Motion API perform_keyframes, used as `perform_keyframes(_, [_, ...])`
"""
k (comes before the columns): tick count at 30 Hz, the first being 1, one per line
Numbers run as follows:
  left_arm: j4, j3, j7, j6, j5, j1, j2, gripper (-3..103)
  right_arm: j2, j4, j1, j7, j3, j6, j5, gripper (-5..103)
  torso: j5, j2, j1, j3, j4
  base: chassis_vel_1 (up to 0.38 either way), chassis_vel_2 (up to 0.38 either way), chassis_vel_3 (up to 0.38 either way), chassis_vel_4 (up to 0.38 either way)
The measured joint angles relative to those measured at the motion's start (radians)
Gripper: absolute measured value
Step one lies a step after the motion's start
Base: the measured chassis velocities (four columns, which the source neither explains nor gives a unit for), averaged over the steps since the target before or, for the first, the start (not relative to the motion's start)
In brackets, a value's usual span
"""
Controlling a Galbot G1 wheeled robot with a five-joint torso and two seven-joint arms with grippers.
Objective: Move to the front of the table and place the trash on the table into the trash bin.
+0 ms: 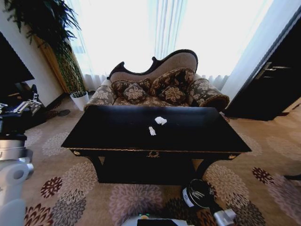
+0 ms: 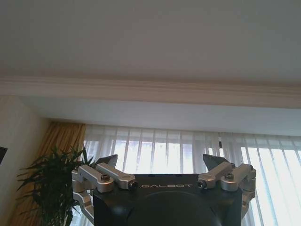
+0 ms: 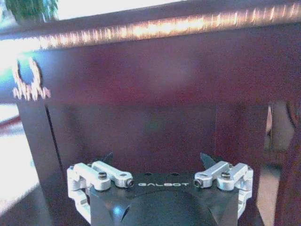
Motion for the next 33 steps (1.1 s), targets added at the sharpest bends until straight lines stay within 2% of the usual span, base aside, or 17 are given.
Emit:
perform_keyframes(2, [-0.002,-0.007,0.0,0.0,-0.003,0.005,0.0,100,0.006,0.07,-0.02,-0.009,0.023,-0.005,0.055,100,-0.0001,0.0,0.0,0.0,0.0001,0.0,0.0,0.0,0.0])
perform_keyframes(9, [-0.011,-0.017,-0.001,0.0,-0.014,0.01,0.001,100,0.017,0.197,-0.056,-0.04,0.084,-0.001,0.109,100,0.0,0.0,0.0,0.0,0.0001,0.0,0.0,0.0,0.0])
perform_keyframes(14, [-0.011,-0.018,-0.007,0.004,-0.015,0.01,0.002,100,0.03,0.276,-0.077,-0.026,0.111,-0.001,0.148,100,-0.0001,0.0,0.0,0.0,0.0,0.0,0.0,0.0,0.0])
perform_keyframes(16, [-0.011,-0.017,-0.029,0.027,-0.001,0.009,-0.001,100,0.027,0.313,-0.076,0.073,0.113,-0.008,0.177,100,0.0001,0.0,0.0,0.0,0.0001,0.0,0.0,0.0,0.0])
perform_keyframes(18, [-0.011,-0.017,-0.037,0.036,0.006,0.009,-0.003,100,0.024,0.324,-0.076,0.102,0.113,-0.015,0.187,100,0.0,0.0,0.0,0.0,0.0001,0.0,0.0,0.0,0.0])
perform_keyframes(21, [-0.007,-0.016,-0.082,0.094,0.022,0.012,-0.016,100,0.011,0.394,-0.073,0.23,0.133,-0.056,0.219,100,0.0,0.0,0.0,0.0,0.0,0.0,0.0,0.0,0.0])
perform_keyframes(24, [-0.01,-0.019,-0.097,0.112,0.019,0.013,-0.018,100,0.003,0.431,-0.072,0.276,0.139,-0.075,0.231,100,-0.0001,0.0,0.0,0.0,0.0,0.0,0.0,0.0,0.0])
perform_keyframes(25, [-0.015,-0.021,-0.108,0.127,0.015,0.013,-0.018,100,-0.007,0.475,-0.067,0.34,0.138,-0.097,0.243,100,-0.0001,0.0,0.0,0.0,0.0,0.0,0.0,0.0,0.0])
perform_keyframes(26, [-0.022,-0.022,-0.12,0.14,0.011,0.015,-0.018,100,-0.026,0.532,-0.048,0.478,0.117,-0.125,0.255,100,-0.0002,0.0,0.0,0.0,-0.0003,0.0,0.0,0.0,0.0])
perform_keyframes(27, [-0.027,-0.021,-0.123,0.143,0.008,0.017,-0.018,100,-0.041,0.568,-0.032,0.58,0.095,-0.141,0.269,100,-0.0002,0.0,0.0,0.0,0.0,0.0,0.0,0.0,0.0])
perform_keyframes(28, [-0.032,-0.021,-0.125,0.145,0.005,0.019,-0.018,100,-0.051,0.594,-0.022,0.639,0.083,-0.155,0.288,100,0.0,0.0,0.0,0.0,0.0002,0.0,0.0,0.0,0.0])
perform_keyframes(29, [-0.032,-0.021,-0.125,0.145,0.005,0.019,-0.018,100,-0.051,0.594,-0.022,0.639,0.083,-0.155,0.288,100,0.0,0.0,0.0,0.0,0.0002,0.0,0.0,0.0,0.0])
perform_keyframes(31, [-0.056,-0.018,-0.129,0.152,-0.011,0.026,-0.019,100,-0.08,0.699,0.016,0.769,0.071,-0.235,0.373,100,-0.0001,0.0,0.0,0.0,0.0003,0.0,0.0,0.0,0.0])
perform_keyframes(33, [-0.069,-0.016,-0.129,0.155,-0.016,0.028,-0.02,100,-0.105,0.778,0.034,0.791,0.09,-0.289,0.409,100,-0.0001,0.0,0.0,0.0,0.0002,0.0,0.0,0.0,0.0])
